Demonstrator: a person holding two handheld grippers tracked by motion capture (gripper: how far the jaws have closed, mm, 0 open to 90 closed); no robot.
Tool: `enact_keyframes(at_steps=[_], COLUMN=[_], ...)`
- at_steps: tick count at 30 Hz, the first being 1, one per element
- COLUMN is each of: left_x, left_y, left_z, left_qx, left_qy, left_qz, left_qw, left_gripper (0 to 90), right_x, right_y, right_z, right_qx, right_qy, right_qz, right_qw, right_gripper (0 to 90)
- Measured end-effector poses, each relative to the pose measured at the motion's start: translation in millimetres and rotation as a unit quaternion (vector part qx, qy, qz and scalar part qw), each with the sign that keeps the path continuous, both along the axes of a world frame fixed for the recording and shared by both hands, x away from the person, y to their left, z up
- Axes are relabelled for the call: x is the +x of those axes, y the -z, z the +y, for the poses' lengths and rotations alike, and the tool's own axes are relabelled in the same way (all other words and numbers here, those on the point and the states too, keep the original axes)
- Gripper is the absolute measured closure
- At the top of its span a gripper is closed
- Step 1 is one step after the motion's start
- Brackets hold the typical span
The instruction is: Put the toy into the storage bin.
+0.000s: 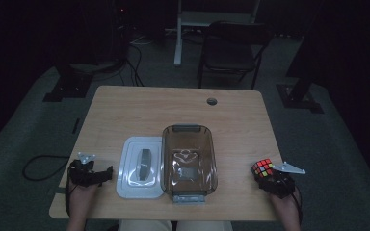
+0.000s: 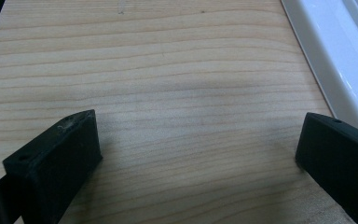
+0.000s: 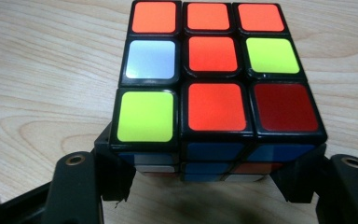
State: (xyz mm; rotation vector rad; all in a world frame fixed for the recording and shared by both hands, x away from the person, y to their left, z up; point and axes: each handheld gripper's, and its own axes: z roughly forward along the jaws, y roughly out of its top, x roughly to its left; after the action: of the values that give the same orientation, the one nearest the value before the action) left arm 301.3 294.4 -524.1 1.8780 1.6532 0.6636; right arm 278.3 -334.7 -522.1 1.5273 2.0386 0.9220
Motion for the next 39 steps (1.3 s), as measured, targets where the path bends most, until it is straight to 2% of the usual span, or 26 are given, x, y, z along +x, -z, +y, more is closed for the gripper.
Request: enact_keyframes(at_steps=[9, 15, 19, 20, 21, 22, 25, 26, 28, 33, 34, 35, 36, 37, 38, 39], left_x=[0.0, 0.1, 0.0, 0.0, 0.0, 0.0, 0.0, 0.0, 0.0, 0.0, 0.0, 0.0, 0.0, 0.0, 0.0, 0.0], left_y=[0.0, 0.0, 0.0, 0.0, 0.0, -0.1, 0.0, 0.0, 0.0, -0.1, -0.1, -0.1, 0.0, -0.1, -0.1, -0.1], left_z=[0.0, -0.1, 0.1, 0.1, 0.1, 0.1, 0.1, 0.1, 0.1, 0.1, 0.1, 0.1, 0.1, 0.1, 0.1, 0.1], left_qx=[0.000, 0.000, 0.000, 0.000, 0.000, 0.000, 0.000, 0.001, 0.000, 0.001, 0.000, 0.000, 0.000, 0.001, 0.000, 0.000], left_qy=[0.000, 0.000, 0.000, 0.000, 0.000, 0.000, 0.000, 0.000, 0.000, 0.000, 0.000, 0.000, 0.000, 0.000, 0.000, 0.000], left_qz=[0.000, 0.000, 0.000, 0.000, 0.000, 0.000, 0.000, 0.000, 0.000, 0.001, 0.000, 0.000, 0.000, 0.000, 0.000, 0.000], left_qw=[1.0000, 1.0000, 1.0000, 1.0000, 1.0000, 1.0000, 1.0000, 1.0000, 1.0000, 1.0000, 1.0000, 1.0000, 1.0000, 1.0000, 1.0000, 1.0000], left_gripper=[0.5, 0.5, 0.5, 0.5, 0.5, 0.5, 0.5, 0.5, 0.5, 0.5, 0.5, 0.5, 0.5, 0.5, 0.5, 0.5], right_x=[-2.4, -5.7, -7.0, -7.1, -7.1, -7.0, -7.0, -7.0, -6.7, -6.4, -6.6, -6.6, -7.0, -7.2, -7.3, -7.3], right_y=[-5.8, -23.2, -35.8, -42.9, -42.9, -50.0, -56.7, -62.9, -68.7, -79.5, -85.1, -85.1, -91.0, -93.6, -96.2, -96.2], right_z=[-0.8, 0.6, 4.9, 8.3, 8.3, 12.0, 15.7, 19.2, 22.9, 30.7, 35.0, 35.0, 40.2, 43.3, 46.6, 46.6], right_qx=[0.005, 0.013, 0.016, 0.014, 0.014, 0.012, 0.013, 0.020, 0.026, 0.037, 0.042, 0.042, 0.043, 0.046, 0.045, 0.045], right_qy=[-0.013, -0.034, -0.057, -0.071, -0.071, -0.085, -0.098, -0.112, -0.125, -0.139, -0.152, -0.152, -0.167, -0.174, -0.181, -0.181], right_qz=[-0.006, -0.029, -0.042, -0.048, -0.048, -0.053, -0.059, -0.065, -0.069, -0.081, -0.086, -0.086, -0.093, -0.094, -0.095, -0.095], right_qw=[0.9999, 0.9989, 0.9974, 0.9963, 0.9963, 0.9949, 0.9934, 0.9914, 0.9894, 0.9863, 0.9837, 0.9837, 0.9807, 0.9791, 0.9777, 0.9777], right_gripper=[34.0, 34.0, 34.0, 34.0, 34.0, 34.0, 34.0, 34.0, 34.0, 34.0, 34.0, 34.0, 34.0, 34.0, 34.0, 34.0])
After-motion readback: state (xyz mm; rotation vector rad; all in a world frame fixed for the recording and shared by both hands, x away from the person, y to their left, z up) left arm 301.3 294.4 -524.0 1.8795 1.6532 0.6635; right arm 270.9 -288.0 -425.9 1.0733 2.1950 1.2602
